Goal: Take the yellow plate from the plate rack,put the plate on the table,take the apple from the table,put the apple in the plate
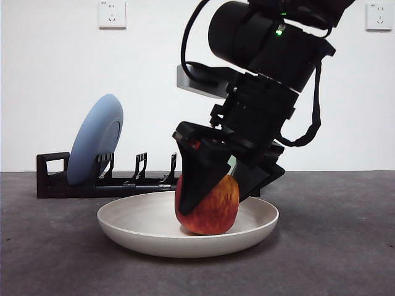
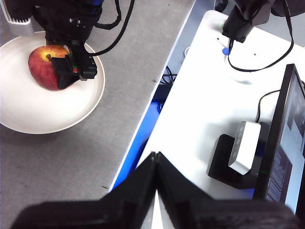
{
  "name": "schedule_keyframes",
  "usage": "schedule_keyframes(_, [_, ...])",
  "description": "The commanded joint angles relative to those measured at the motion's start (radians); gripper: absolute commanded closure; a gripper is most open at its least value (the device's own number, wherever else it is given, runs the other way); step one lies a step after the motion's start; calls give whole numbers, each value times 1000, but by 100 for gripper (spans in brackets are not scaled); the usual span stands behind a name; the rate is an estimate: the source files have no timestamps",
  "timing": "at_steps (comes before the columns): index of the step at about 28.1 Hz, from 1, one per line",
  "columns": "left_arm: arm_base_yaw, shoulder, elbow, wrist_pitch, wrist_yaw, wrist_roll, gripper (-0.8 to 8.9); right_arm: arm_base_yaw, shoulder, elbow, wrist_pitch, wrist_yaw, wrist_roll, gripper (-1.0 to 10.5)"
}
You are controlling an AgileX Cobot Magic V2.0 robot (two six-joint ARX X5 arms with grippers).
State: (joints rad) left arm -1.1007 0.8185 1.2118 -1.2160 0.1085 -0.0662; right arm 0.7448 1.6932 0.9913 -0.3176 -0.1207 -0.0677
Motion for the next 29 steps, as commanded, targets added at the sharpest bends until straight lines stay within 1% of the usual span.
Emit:
schedule_keyframes(1, [-3, 0, -4, 0, 4, 19, 820, 1, 10, -9, 2, -2, 5, 871])
schedule_keyframes(3, [-3, 0, -4, 0, 4, 19, 820, 1, 11, -9, 0, -2, 5, 739])
schedule_keyframes(4, [-3, 0, -4, 0, 4, 19, 820, 1, 11, -9, -1, -2, 5, 642])
schedule_keyframes(6, [-3, 0, -4, 0, 4, 19, 820, 1, 11, -9, -2, -2, 6, 483])
schedule_keyframes(7, [-3, 0, -4, 0, 4, 19, 820, 1, 11, -9, -3, -2, 13, 425])
schedule_keyframes(8, [-3, 0, -4, -2, 4, 19, 820, 1, 11, -9, -4, -2, 16, 399])
schedule_keyframes(10, [-3, 0, -4, -2, 4, 19, 820, 1, 11, -8, -3, -2, 16, 377])
schedule_keyframes(15, [-3, 0, -4, -2, 4, 19, 820, 1, 2, 5, -5, -1, 24, 378])
schedule_keyframes(18, [-3, 0, -4, -2, 4, 19, 820, 1, -18, 27, -40, 16, 24, 378])
schedule_keyframes(23, [-3, 0, -4, -2, 4, 24, 820, 1, -100, 104, -206, 39, 15, 378])
schedule_keyframes(29, [-3, 0, -4, -2, 4, 41, 820, 1, -265, 249, -481, 73, 8, 380])
